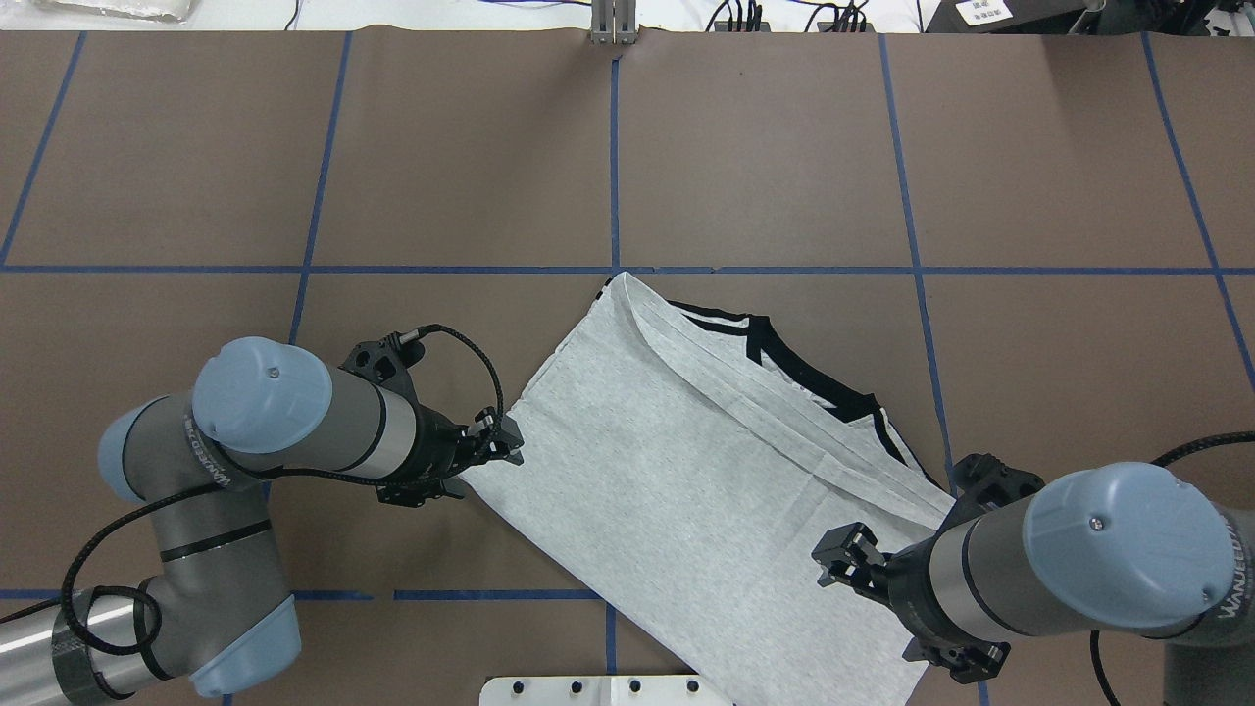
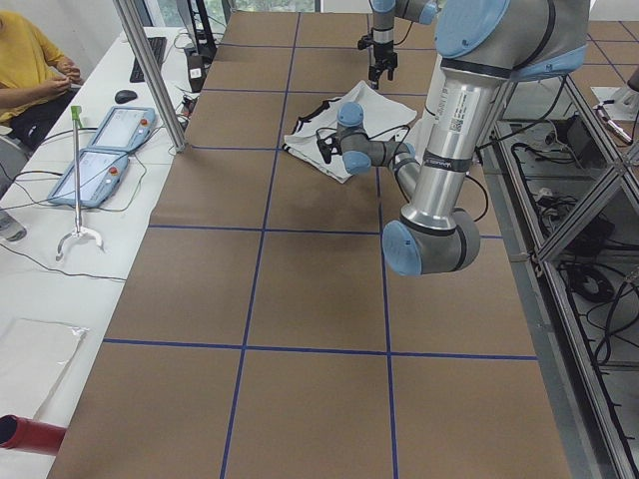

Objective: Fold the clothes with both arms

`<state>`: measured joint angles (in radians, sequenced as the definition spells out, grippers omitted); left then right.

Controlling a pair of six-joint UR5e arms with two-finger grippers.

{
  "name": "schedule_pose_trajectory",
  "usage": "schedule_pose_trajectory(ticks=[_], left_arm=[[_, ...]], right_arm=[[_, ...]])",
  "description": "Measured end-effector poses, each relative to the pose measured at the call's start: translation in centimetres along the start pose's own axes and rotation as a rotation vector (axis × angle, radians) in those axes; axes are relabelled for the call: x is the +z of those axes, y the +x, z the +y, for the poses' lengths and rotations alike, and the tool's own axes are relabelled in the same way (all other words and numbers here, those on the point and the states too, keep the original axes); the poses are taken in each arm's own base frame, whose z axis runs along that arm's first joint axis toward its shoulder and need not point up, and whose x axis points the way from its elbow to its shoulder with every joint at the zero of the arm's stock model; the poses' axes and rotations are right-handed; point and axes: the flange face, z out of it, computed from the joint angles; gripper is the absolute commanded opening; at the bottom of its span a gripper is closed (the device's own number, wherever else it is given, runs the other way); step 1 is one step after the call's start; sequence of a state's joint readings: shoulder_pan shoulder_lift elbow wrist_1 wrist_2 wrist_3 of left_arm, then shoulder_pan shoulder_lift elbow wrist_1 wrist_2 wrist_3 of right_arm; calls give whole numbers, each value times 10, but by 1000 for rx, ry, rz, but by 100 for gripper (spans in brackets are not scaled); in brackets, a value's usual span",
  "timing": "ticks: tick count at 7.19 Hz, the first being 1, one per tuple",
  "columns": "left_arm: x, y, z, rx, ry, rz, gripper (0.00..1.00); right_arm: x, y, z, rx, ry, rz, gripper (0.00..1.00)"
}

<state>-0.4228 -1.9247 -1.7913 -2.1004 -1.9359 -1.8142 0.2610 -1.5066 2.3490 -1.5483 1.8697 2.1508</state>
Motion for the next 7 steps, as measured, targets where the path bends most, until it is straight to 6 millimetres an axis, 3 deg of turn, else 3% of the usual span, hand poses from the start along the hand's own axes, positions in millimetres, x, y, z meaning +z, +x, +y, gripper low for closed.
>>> schedule_pose_trajectory(ticks=[2,3,6,7], left_arm=[[14,-8,-1,-9,12,-33,39],[16,-10,-3,-13,23,-45,1],[18,-13,-18,-1,95,-81,0],[13,-11,-32,38,131,-91,0]], right_arm=[[1,-6,-6,10,12,-9,100],[2,-7,-11,17,21,-8,100],[3,-10,-15,24,27,-12,100],[3,-11,-15,24,28,-12,100]])
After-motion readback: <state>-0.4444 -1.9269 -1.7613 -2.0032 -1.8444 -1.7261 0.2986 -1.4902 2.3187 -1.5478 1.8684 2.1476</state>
